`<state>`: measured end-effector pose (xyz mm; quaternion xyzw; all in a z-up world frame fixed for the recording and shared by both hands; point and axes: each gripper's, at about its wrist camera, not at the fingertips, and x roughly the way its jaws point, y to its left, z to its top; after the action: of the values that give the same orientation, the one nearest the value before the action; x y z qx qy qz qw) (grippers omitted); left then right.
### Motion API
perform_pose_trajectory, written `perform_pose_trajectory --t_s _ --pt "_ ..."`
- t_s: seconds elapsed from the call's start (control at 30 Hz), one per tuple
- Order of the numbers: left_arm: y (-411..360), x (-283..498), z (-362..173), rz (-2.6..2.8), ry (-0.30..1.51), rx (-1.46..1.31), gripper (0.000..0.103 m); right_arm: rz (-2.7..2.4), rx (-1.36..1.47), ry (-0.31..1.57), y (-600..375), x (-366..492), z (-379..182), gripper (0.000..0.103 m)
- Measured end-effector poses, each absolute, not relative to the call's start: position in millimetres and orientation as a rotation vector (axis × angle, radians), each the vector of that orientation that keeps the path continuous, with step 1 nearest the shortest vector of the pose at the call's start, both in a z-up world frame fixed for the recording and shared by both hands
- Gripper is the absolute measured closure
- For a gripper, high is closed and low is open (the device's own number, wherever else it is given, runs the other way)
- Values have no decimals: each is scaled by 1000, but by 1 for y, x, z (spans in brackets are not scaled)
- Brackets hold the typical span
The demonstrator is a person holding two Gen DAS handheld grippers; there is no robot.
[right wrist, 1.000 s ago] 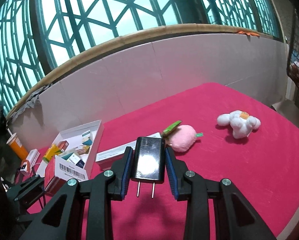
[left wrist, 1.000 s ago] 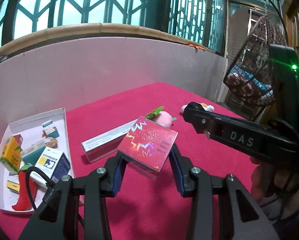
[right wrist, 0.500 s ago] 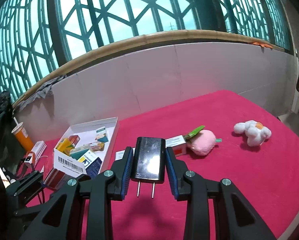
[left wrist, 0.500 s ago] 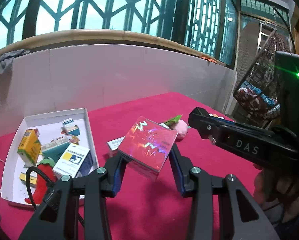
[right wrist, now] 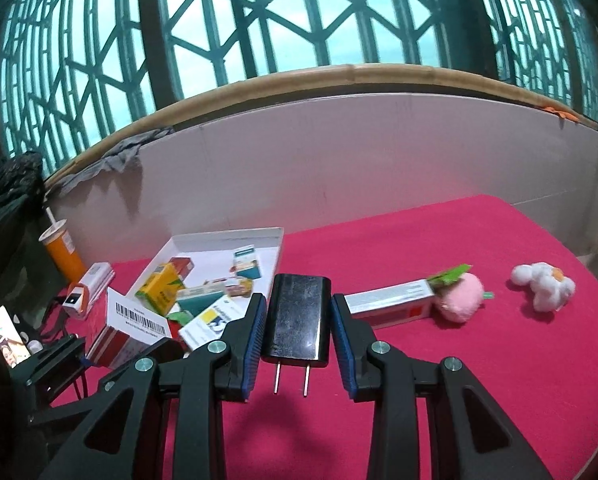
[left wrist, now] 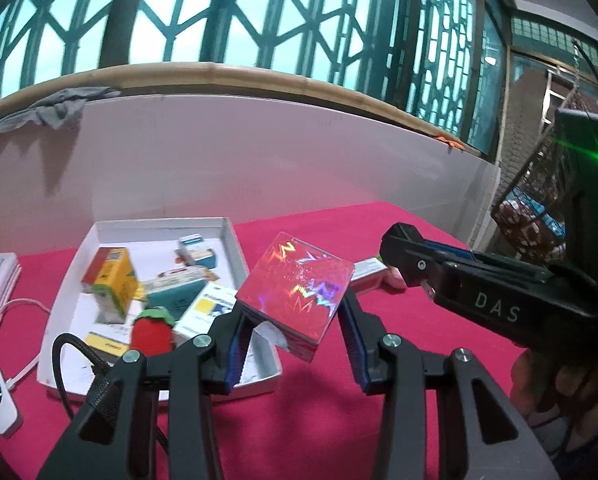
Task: Organize objects
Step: 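Carry the black charger and pink box over the white tray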
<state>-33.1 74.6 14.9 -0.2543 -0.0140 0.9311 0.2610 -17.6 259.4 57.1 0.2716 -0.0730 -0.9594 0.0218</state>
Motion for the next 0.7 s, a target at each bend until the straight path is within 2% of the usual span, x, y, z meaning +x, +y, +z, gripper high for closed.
perform_pose_trajectory --t_s 0.53,0.7 --pt "-13 -52 14 2665 -176 -719 62 -2882 884 -129 204 -44 49 68" --pt "-49 -65 19 2716 -204 -728 62 -2817 915 -151 195 -62 49 68"
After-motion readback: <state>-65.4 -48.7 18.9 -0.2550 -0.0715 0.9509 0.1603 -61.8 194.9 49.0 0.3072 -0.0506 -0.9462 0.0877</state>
